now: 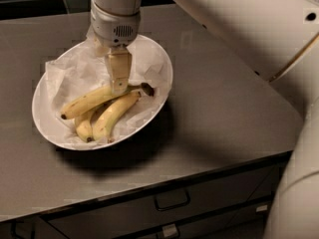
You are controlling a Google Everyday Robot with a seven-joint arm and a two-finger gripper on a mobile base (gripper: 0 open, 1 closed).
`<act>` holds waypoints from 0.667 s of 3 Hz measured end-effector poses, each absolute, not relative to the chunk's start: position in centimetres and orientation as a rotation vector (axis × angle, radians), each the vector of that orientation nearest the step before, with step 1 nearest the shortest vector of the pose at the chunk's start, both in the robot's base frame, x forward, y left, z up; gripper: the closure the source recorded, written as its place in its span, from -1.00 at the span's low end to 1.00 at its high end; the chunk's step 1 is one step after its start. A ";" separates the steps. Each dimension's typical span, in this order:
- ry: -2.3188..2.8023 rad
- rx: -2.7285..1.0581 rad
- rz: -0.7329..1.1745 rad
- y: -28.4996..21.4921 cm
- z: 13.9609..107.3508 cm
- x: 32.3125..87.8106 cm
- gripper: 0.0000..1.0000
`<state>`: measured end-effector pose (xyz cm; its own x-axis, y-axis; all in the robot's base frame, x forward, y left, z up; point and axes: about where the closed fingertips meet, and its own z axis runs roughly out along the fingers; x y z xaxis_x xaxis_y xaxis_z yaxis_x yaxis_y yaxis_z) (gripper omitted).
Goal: Pick banana from white bowl
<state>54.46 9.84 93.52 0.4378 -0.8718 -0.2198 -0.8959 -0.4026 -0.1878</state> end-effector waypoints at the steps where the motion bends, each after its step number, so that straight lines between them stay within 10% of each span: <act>1: 1.533 -2.417 0.164 10.0 92.3 54.1 -0.44; 2: 1.532 -2.436 0.201 10.5 91.0 53.9 -0.42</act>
Offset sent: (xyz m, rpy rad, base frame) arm -0.0109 0.0075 -0.0423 -0.0116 0.1070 0.0286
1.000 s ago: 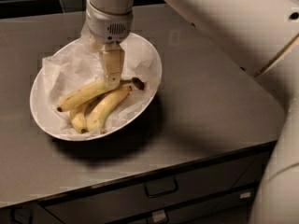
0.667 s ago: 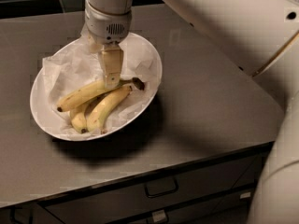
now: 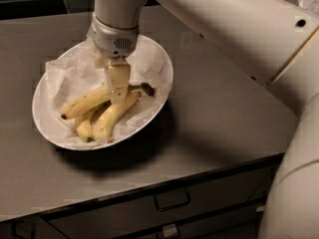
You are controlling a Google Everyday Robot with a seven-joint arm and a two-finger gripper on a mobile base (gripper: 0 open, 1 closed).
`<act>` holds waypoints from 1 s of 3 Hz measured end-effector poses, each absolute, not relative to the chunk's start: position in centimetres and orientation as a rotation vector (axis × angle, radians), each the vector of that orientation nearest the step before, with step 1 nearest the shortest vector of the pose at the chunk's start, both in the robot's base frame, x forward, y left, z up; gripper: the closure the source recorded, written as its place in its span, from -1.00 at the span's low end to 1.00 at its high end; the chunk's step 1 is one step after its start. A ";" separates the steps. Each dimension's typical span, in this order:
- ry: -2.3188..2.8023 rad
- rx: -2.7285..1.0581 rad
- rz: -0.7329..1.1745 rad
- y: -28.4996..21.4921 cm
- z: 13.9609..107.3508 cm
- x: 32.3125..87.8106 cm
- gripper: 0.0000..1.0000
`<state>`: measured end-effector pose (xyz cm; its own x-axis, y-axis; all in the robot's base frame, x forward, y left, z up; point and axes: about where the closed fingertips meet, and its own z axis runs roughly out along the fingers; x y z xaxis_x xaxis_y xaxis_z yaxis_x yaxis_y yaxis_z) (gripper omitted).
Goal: Pick banana from white bowl
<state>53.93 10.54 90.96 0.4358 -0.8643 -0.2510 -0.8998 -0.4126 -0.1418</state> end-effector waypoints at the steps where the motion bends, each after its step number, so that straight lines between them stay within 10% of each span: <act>1: 1.526 -2.452 0.222 11.1 90.2 53.8 -0.40; 3: 1.524 -2.465 0.251 11.7 89.2 53.4 -0.38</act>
Offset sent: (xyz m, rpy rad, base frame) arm -0.0074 0.0135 -0.0208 -0.0249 0.0624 0.0440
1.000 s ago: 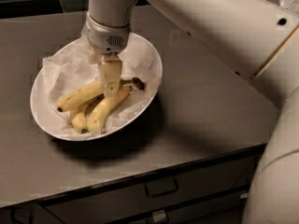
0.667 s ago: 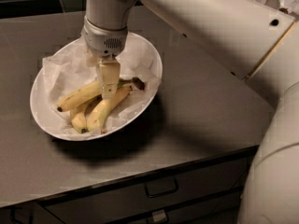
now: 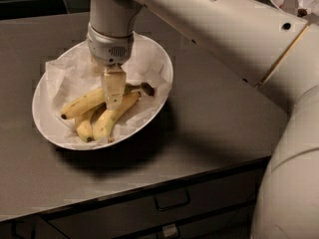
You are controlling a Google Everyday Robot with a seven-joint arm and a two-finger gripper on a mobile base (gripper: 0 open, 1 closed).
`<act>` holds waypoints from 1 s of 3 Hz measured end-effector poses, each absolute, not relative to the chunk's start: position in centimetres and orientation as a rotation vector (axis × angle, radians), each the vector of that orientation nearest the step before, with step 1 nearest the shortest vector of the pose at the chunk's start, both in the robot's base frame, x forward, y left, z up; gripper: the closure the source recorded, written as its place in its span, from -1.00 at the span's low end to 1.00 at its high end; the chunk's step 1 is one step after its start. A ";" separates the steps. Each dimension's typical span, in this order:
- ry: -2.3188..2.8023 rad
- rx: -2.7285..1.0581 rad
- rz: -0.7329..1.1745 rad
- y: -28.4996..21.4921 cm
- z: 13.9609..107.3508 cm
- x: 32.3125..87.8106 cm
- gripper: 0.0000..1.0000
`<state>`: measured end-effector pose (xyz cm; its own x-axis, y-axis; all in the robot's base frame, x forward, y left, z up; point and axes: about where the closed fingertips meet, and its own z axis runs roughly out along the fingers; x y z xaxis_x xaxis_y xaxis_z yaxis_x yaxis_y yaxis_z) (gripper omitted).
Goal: Pick banana from white bowl
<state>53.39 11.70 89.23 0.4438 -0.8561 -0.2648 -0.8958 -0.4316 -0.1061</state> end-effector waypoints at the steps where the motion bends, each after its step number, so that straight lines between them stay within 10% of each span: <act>1: 1.527 -2.466 0.255 11.8 89.0 53.3 -0.38; 3: 1.537 -2.476 0.273 11.9 88.2 53.2 -0.34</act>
Offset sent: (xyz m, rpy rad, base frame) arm -0.0062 -0.0044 -0.0110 -0.0239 0.0380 -0.0034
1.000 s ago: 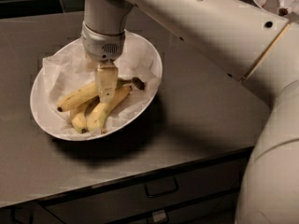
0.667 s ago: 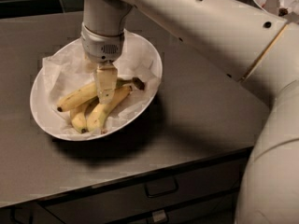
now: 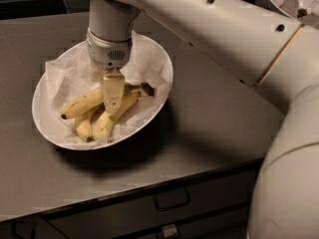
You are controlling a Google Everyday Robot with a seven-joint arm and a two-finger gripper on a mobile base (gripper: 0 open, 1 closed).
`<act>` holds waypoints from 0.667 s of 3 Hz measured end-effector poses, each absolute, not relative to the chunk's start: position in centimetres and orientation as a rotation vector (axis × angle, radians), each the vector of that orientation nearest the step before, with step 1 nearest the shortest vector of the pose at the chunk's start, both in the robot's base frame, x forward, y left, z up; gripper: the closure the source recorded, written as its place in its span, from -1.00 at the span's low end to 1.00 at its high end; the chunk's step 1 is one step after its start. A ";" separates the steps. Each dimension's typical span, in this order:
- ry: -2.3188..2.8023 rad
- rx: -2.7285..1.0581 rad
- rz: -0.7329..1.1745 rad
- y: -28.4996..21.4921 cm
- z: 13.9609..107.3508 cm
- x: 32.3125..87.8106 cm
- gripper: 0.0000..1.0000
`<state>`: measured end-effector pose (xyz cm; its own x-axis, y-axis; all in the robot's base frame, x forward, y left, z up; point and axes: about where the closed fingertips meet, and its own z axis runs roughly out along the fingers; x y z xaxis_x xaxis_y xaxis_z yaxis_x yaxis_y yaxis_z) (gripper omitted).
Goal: Pick banana from white bowl
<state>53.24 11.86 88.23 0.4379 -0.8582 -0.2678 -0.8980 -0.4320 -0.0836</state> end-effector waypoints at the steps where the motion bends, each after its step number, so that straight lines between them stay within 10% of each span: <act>1: 1.538 -2.481 0.279 11.9 87.9 53.3 -0.32; 2: 1.538 -2.483 0.284 12.0 87.8 53.3 -0.14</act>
Offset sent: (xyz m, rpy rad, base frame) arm -0.0018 -0.0026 -0.0074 -0.0168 0.0302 0.0073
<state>53.31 11.99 87.78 0.4378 -0.8576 -0.2699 -0.8974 -0.4349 -0.0739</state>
